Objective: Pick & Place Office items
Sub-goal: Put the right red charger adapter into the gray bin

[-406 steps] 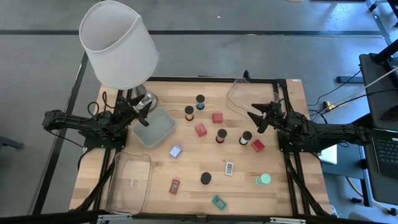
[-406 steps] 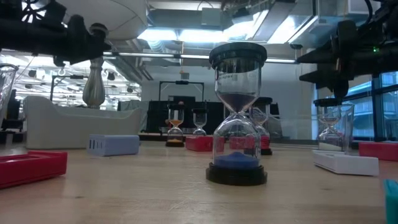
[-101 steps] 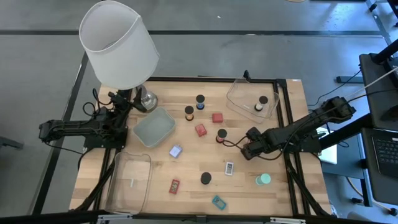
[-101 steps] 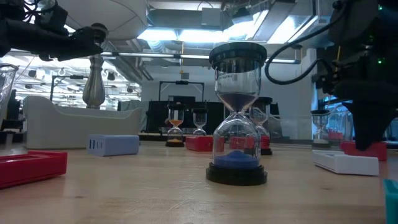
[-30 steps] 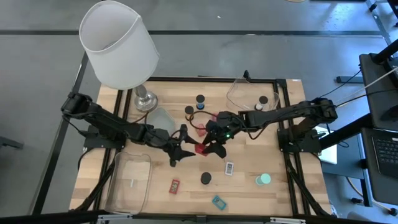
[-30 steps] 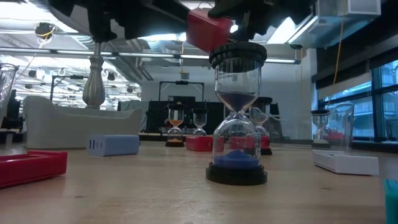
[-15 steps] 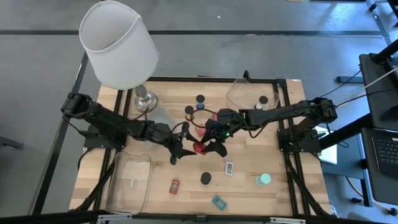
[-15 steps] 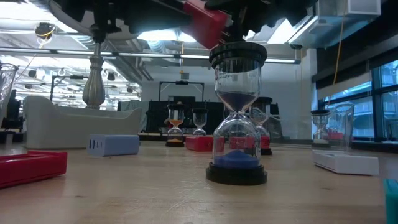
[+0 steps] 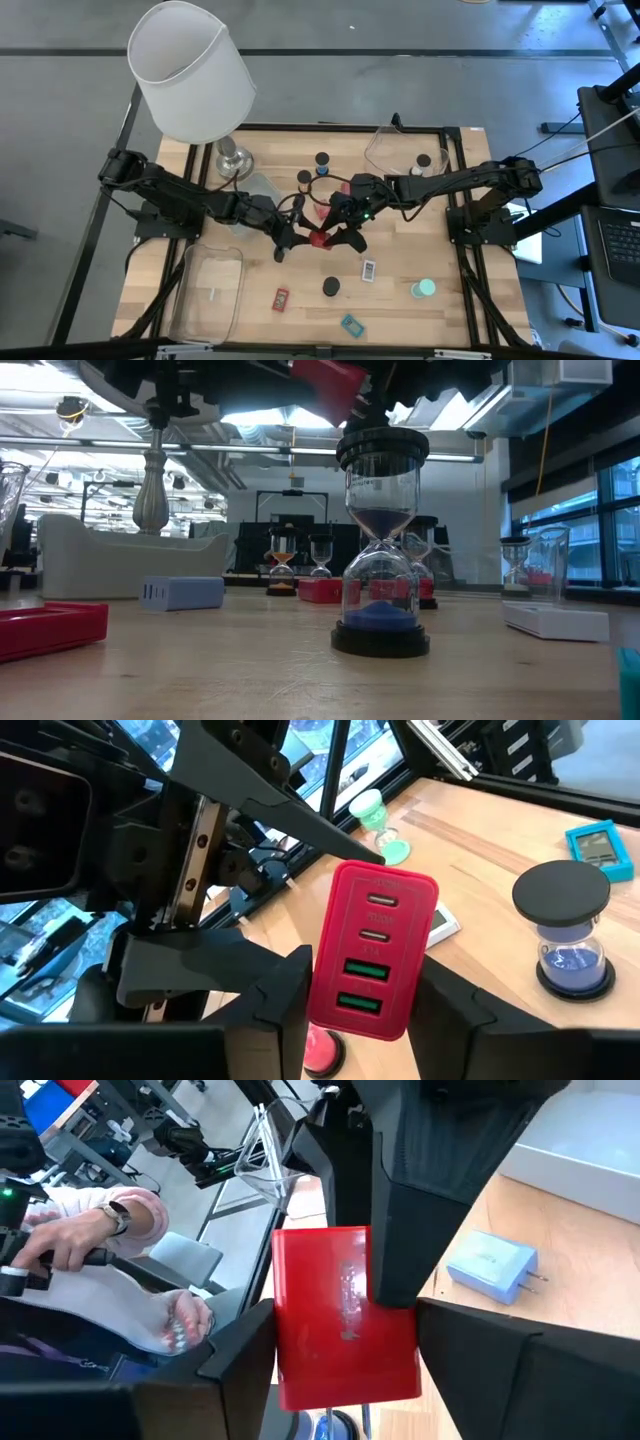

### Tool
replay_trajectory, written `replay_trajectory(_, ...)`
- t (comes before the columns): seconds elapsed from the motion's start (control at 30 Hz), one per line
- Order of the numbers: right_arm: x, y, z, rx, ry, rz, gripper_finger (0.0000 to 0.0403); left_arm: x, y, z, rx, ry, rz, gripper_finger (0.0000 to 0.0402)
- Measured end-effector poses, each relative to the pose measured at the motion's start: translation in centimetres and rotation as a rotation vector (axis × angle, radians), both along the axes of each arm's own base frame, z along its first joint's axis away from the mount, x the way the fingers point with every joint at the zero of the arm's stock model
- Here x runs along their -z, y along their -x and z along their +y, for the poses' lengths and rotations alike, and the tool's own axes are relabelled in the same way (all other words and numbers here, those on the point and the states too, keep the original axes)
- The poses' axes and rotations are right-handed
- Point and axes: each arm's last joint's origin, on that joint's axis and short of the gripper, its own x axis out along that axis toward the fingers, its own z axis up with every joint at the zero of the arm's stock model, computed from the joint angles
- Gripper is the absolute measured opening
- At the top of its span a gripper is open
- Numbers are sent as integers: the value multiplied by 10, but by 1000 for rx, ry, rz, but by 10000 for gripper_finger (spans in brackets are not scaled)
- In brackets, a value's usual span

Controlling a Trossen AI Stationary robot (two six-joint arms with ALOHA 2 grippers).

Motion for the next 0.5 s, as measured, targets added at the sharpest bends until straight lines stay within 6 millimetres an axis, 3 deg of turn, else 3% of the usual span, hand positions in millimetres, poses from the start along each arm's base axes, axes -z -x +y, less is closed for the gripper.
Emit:
replay_trajectory(0.23,0,0,0,3,-5,2,227,0,0,0,0,1,0,123)
replay_trajectory(0.5,-1,-1,-4,11,-9,-12,295,0,0,0,-17,44,1,122)
